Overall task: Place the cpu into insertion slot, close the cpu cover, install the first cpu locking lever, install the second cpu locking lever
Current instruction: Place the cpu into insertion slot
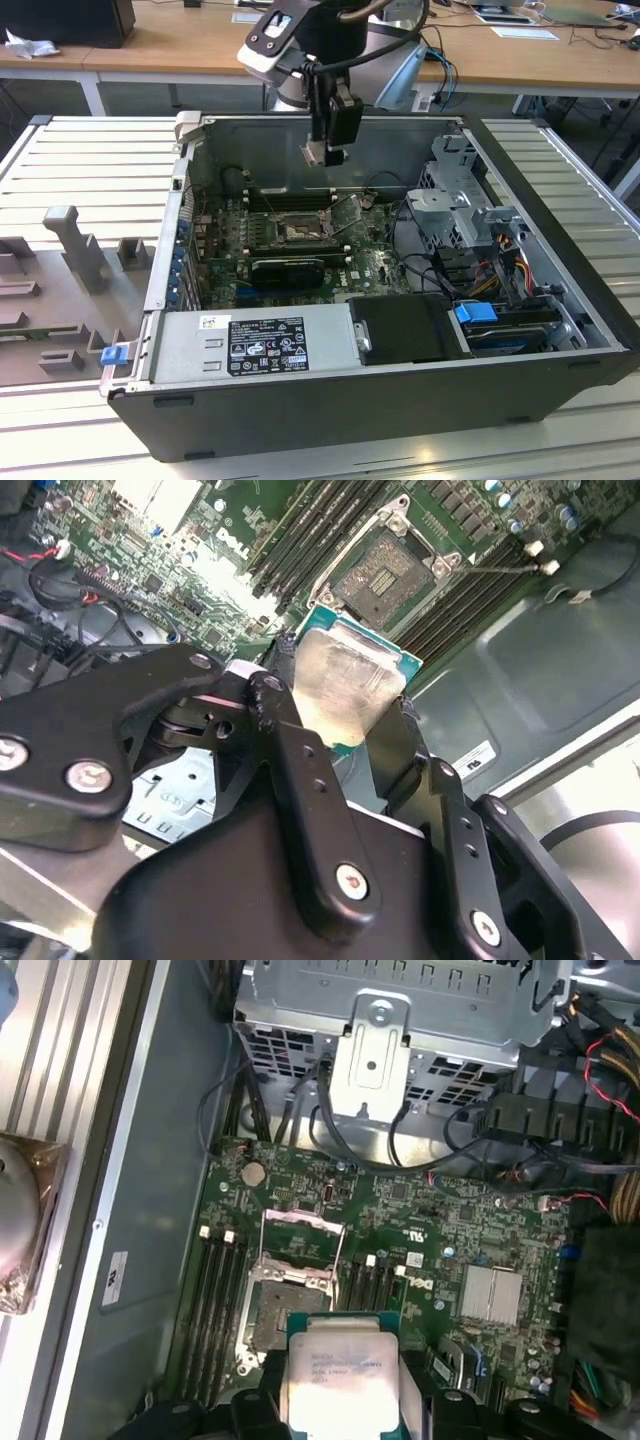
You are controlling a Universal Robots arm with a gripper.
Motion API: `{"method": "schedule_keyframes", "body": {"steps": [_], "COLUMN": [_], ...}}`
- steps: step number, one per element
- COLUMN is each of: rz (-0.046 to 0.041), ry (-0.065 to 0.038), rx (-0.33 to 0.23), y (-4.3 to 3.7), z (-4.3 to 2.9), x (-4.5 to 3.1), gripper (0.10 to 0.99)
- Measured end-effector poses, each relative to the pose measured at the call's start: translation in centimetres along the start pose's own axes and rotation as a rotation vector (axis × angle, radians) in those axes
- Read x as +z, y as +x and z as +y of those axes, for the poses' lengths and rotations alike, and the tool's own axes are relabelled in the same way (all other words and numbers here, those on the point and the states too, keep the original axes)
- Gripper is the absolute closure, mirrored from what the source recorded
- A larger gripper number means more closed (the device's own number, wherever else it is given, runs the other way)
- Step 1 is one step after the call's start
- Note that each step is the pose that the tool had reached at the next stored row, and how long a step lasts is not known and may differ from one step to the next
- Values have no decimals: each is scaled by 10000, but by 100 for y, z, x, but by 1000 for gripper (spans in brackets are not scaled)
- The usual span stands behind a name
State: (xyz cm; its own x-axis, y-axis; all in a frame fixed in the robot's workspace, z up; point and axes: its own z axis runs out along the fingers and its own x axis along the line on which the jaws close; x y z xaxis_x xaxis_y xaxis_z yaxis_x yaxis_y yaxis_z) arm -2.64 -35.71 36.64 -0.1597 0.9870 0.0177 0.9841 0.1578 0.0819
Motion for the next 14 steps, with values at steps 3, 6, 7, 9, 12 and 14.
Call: {"method": "schedule_keyframes", "body": {"steps": [3,6,7,9,12,14], "rz": [-35,-82,-85,-85,-94,-125], "ry": [-3,-14,-14,-9,18,15], "rx": [294,734,764,792,944,1342], "y": [0,-1,-2,-3,-5,-5], "z": [-1,-6,-9,-16,-23,-28], "x": [9,79,110,186,274,330], "gripper": [561,561,561,561,561,561]}}
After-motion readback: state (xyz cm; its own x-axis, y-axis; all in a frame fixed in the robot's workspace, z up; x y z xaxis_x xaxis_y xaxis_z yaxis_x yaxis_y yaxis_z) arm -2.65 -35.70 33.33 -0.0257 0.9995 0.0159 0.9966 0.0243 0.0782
